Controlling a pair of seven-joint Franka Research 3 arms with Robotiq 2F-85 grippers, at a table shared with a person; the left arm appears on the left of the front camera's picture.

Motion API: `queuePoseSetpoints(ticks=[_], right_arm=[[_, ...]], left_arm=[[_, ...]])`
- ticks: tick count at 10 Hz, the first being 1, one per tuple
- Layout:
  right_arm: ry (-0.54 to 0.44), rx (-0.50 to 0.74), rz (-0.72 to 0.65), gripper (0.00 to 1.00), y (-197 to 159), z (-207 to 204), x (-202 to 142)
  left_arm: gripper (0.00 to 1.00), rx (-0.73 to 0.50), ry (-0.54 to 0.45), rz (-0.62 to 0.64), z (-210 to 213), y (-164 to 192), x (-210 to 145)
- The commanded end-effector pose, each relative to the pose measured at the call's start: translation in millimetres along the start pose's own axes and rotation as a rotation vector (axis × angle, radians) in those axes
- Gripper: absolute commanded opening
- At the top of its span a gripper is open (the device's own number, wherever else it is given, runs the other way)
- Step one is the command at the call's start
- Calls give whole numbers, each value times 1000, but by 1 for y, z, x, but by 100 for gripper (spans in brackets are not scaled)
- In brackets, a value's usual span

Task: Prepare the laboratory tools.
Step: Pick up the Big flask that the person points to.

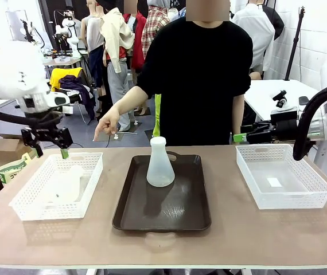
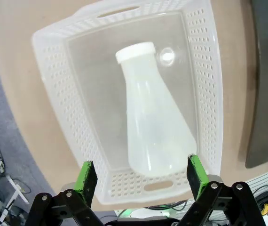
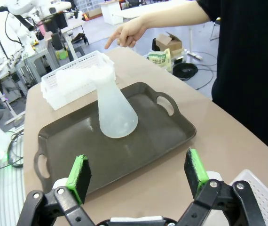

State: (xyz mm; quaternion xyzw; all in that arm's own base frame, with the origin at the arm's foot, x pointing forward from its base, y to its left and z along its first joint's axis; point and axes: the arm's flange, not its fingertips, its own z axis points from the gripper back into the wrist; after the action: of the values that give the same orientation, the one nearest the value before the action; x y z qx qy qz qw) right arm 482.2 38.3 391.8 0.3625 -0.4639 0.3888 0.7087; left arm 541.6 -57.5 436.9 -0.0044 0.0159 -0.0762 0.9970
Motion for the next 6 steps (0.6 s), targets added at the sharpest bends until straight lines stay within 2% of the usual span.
queuePoseSetpoints(ticks=[1, 6], right_arm=[[0, -1, 1, 100, 0, 0, 0], [0, -1, 1, 100, 0, 0, 0]], left_arm=[[100, -42, -26, 44, -7, -2, 23], [100, -17, -58, 37, -59, -6, 57]])
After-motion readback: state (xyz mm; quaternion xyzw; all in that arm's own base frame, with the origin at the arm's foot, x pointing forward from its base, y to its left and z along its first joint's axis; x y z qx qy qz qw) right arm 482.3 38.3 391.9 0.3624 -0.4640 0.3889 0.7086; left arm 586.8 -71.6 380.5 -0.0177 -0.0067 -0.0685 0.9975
